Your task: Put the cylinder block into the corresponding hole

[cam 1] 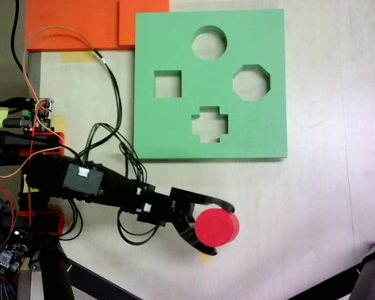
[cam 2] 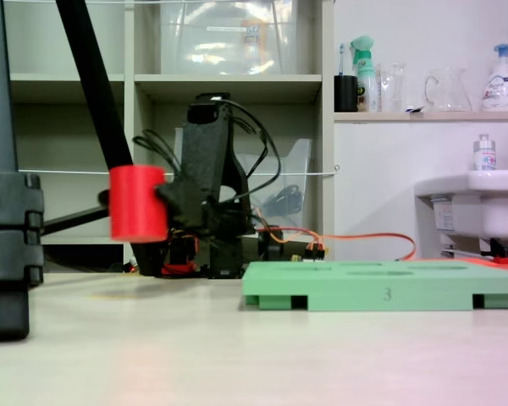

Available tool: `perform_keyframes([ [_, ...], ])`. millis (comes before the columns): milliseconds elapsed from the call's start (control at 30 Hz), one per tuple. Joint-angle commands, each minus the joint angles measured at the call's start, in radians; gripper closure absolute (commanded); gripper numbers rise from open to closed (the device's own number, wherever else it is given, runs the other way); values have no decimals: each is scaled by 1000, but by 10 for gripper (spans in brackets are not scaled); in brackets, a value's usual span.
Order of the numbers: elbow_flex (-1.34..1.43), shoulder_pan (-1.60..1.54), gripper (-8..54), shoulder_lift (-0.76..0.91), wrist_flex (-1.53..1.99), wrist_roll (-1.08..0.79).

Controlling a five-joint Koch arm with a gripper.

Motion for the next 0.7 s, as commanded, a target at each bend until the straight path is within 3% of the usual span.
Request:
perform_keyframes([
  [0, 2, -80, 334, 152, 66, 11],
  [100, -8, -264, 334, 259, 173, 9],
  [233, -64, -454, 333, 279, 239, -14],
  [667, -216, -853, 333, 114, 235, -28],
])
